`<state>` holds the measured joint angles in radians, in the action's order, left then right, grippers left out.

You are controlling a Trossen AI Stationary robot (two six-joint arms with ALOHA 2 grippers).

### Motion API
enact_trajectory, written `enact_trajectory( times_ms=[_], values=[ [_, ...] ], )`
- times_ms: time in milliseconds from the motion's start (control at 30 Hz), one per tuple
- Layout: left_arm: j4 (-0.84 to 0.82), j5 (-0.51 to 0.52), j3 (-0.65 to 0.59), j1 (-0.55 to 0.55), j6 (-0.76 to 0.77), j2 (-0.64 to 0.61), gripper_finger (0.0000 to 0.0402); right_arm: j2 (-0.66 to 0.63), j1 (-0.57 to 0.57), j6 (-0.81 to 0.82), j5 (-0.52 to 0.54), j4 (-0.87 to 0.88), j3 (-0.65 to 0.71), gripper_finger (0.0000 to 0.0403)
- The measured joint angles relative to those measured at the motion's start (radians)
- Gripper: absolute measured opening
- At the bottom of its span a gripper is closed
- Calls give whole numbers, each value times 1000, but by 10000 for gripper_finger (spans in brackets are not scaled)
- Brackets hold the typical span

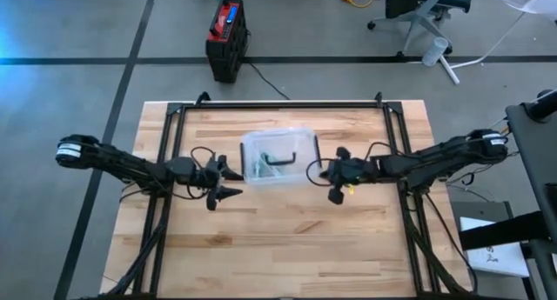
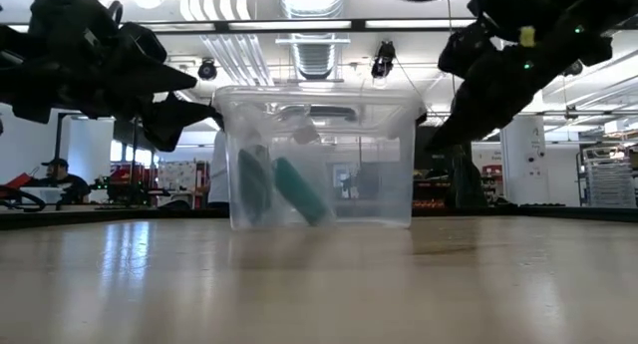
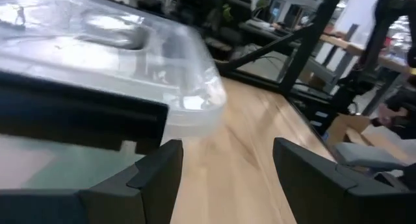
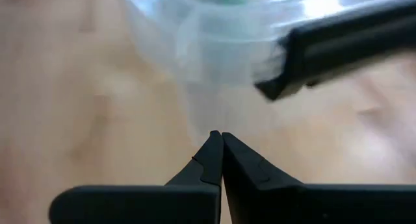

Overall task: Roll bandage
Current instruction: Move the transparent bin to the top center of the table

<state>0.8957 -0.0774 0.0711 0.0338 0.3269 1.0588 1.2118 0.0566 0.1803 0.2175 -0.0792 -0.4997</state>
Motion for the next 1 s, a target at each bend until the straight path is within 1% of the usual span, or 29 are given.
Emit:
enact_trajectory(
  times_ms=[33, 100, 167, 300, 367, 500, 633, 700, 800, 867, 933, 1000],
  values=[
    [-2, -11, 0, -1, 0, -8, 231, -4, -2, -14, 40, 22, -7, 0],
    [-2, -19, 0, -1, 1, -21, 231, -21, -1, -20, 74, 56, -19, 0],
    [-16, -14, 0, -8, -1, -49, 231, -54, -2, -20, 60, 45, -36, 0],
    [-37, 61, 0, -26, -11, -94, 231, -129, -3, -38, -12, 36, -71, 0],
    [-45, 90, 0, -30, -12, -97, 231, -155, -3, -67, -40, 33, -78, 0],
    [-47, 176, 0, -30, -20, -65, 231, -171, -3, -84, -34, 34, -66, 0],
    [-29, 363, 0, -31, -73, -12, 231, -117, -3, -39, -34, 25, -56, 0],
    [8, 410, 0, -32, -109, 17, 231, -71, -3, -22, -35, -39, -56, 0],
    [77, 381, 0, -32, -156, 47, 231, 10, -3, -40, -42, -169, -56, 0],
    [80, 358, 0, -32, -166, 52, 231, 62, -8, -80, -35, -242, -55, 0],
    [47, 355, 0, -32, -169, 49, 231, 121, -19, -115, -19, -317, -56, 0],
    [-29, 355, 0, -32, -161, 38, 231, 185, -32, -121, -4, -361, -56, 0]
  ],
)
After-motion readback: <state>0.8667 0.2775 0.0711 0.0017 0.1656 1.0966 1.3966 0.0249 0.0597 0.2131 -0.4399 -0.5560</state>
